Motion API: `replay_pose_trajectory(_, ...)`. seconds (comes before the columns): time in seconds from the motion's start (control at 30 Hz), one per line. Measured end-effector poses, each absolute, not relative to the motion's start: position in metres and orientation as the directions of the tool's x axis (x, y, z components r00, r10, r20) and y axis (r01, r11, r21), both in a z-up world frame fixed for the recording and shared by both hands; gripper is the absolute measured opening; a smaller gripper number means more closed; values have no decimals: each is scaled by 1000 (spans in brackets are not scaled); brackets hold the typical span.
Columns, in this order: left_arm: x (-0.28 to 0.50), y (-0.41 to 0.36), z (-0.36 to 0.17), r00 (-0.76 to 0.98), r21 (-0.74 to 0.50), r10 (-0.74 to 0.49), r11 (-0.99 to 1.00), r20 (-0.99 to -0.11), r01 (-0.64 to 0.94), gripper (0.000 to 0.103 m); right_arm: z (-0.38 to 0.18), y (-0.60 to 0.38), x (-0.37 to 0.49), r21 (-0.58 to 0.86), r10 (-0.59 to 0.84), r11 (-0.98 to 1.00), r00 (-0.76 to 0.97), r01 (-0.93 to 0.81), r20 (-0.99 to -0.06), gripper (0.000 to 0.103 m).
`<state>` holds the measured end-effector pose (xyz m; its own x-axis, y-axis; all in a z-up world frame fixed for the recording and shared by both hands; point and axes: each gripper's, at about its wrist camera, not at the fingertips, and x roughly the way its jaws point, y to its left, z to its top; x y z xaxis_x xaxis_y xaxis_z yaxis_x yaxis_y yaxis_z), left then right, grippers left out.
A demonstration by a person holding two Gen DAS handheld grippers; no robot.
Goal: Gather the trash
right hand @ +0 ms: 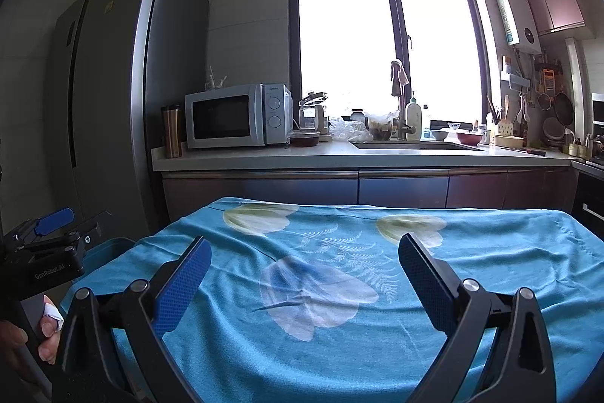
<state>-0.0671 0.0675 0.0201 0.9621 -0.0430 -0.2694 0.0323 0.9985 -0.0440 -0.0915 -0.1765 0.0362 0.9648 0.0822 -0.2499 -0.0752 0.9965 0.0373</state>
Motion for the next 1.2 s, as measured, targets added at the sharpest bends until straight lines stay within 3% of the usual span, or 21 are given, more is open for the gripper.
replay_pose_trajectory(1.2,-65,67,17,963,-35,-42,999,-265,34,97,39,-184,-91,32,66,998,969,-60,-240,96)
